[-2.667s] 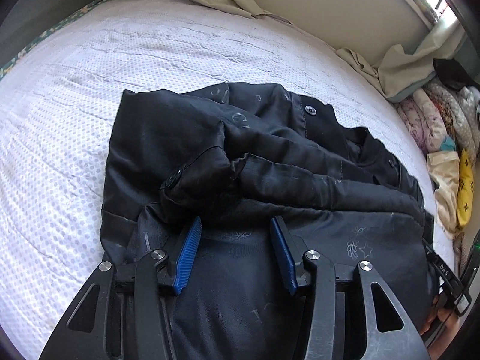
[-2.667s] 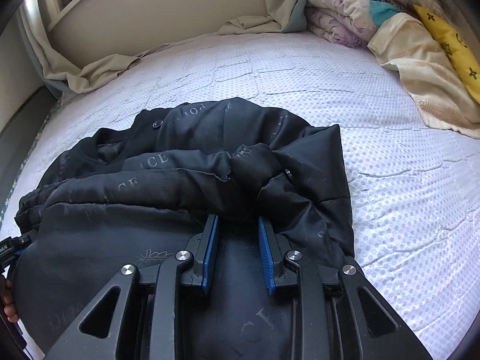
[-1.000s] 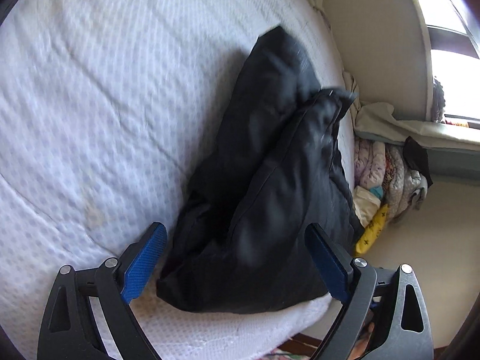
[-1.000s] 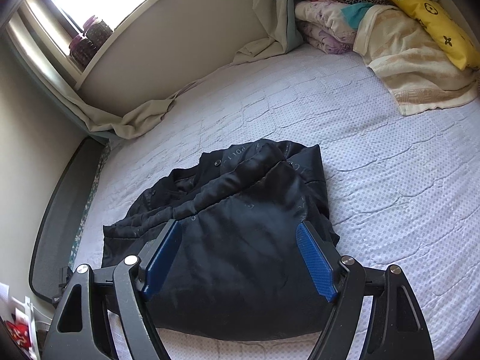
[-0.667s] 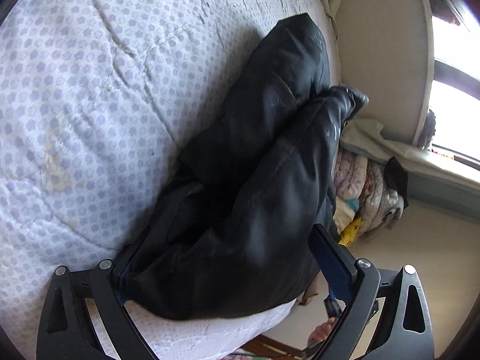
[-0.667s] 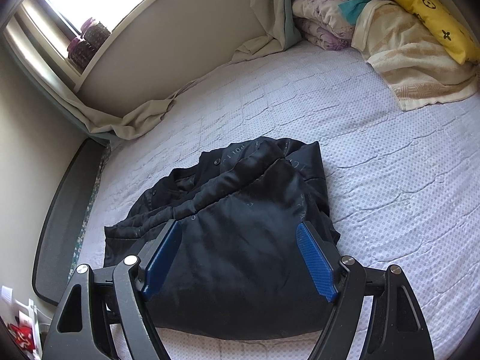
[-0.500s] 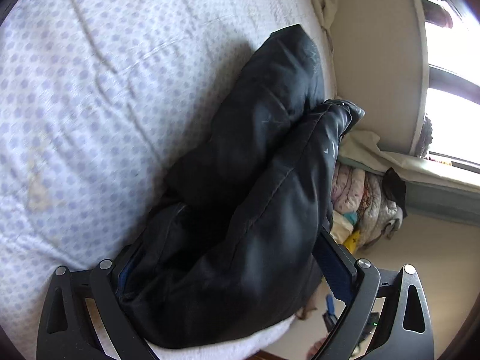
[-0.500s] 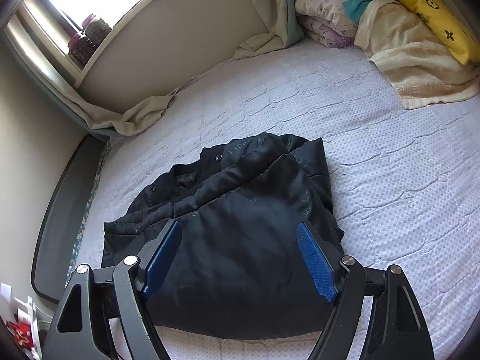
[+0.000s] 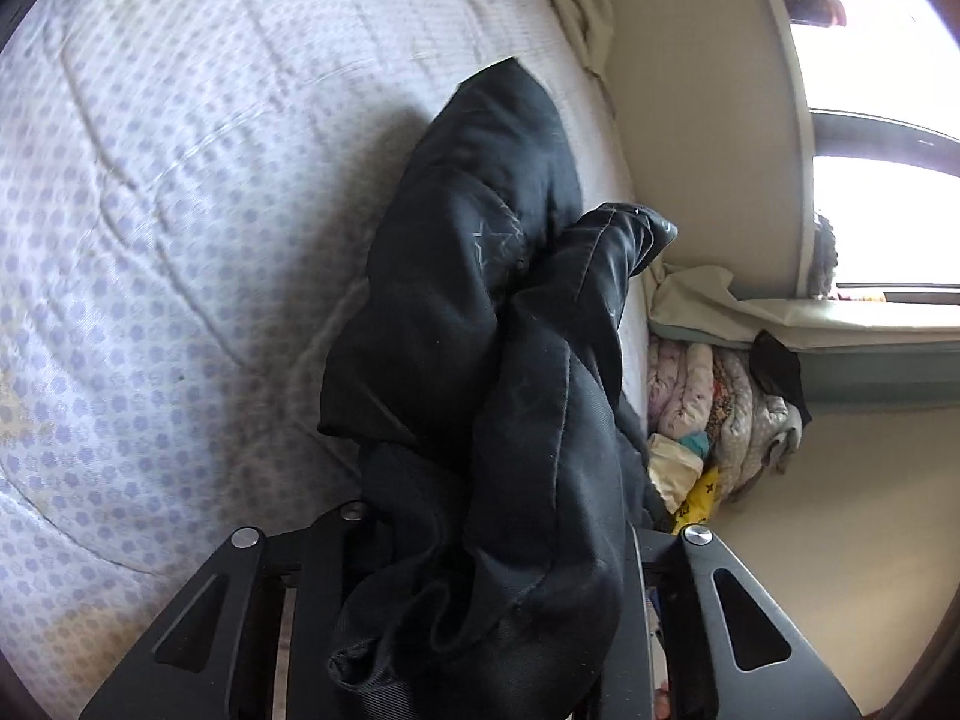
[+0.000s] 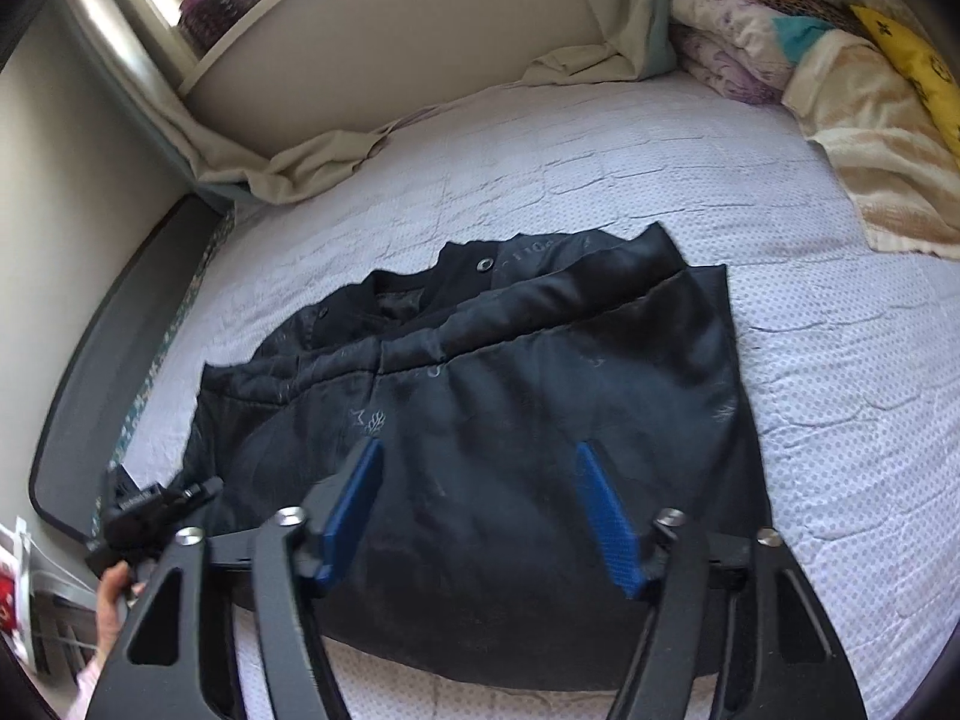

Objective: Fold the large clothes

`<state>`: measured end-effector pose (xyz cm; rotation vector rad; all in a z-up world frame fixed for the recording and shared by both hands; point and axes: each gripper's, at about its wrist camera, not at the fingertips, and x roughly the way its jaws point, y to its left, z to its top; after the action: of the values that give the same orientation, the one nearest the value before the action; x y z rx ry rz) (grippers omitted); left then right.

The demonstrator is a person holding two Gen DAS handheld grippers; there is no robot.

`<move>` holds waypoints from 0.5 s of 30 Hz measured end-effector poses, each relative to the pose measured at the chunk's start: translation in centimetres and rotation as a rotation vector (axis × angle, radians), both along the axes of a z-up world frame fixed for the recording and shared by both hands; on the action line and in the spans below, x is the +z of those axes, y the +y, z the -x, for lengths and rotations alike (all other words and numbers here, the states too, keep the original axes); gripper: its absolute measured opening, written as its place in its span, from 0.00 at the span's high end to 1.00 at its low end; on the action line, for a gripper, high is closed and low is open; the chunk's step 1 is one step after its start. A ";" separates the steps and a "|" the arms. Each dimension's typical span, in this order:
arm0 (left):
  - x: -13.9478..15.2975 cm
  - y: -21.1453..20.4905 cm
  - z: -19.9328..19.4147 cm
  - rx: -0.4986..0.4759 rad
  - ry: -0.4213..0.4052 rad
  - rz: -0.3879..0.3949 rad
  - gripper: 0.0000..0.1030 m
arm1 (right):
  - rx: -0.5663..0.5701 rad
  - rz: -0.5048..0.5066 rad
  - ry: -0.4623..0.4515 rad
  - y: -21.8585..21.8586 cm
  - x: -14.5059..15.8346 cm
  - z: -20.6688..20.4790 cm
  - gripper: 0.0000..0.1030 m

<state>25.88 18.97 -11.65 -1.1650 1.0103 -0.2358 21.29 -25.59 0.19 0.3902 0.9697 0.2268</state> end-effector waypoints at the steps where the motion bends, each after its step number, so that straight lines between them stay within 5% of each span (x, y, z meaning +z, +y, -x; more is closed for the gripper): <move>1: 0.1 -0.1 -0.1 -0.001 -0.004 0.000 0.70 | 0.017 0.023 0.000 0.6 -0.3 -0.2 0.52; 5: 0.1 0.1 -0.1 -0.009 -0.015 -0.010 0.72 | 0.061 0.128 -0.017 2.7 -1.3 -1.0 0.65; 11: 0.6 0.4 0.1 -0.021 -0.044 -0.023 0.74 | 0.097 0.297 -0.047 5.2 -3.7 -2.8 0.67; 15: 2.6 0.1 0.2 -0.054 -0.108 -0.084 0.75 | 0.111 0.313 -0.038 5.6 -6.0 -4.2 0.67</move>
<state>25.65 19.08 -9.00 -1.0388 0.9486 -0.2937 25.53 -19.95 -5.77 0.0455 0.9719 0.1780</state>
